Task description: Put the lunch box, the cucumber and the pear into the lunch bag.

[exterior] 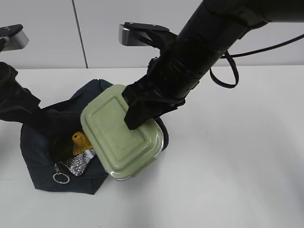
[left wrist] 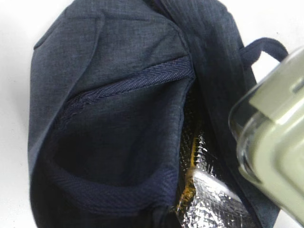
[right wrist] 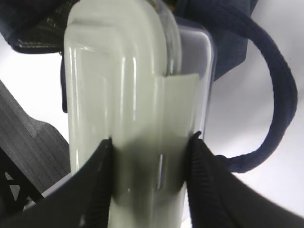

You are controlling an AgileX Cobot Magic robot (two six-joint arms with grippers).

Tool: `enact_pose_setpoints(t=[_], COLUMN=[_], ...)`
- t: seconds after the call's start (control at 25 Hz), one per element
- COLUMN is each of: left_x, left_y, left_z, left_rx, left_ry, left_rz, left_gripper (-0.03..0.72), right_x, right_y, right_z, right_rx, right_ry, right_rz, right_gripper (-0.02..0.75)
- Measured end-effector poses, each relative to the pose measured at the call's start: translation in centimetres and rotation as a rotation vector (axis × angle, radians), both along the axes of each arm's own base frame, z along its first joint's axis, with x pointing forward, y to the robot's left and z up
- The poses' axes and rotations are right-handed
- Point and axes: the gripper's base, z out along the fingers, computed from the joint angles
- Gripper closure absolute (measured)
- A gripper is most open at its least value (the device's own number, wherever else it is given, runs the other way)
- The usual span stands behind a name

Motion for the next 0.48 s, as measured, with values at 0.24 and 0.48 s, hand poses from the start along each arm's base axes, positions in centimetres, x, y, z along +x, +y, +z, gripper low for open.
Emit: enact_pose_setpoints(t=[0.24, 0.48], left_x=[0.0, 0.0], left_y=[0.0, 0.0], left_z=[0.0, 0.0], left_rx=[0.000, 0.000], left_ry=[0.000, -0.003], left_rz=[0.000, 0.001], left_gripper=[0.687, 0.687], right_x=[-0.4, 0.3], right_y=[0.2, 1.4], right_z=[0.1, 2.4], right_rx=[0.015, 0.169], right_ry=[0.017, -0.055], right_rz=[0.052, 0.046], right_gripper=[0.434, 0.434])
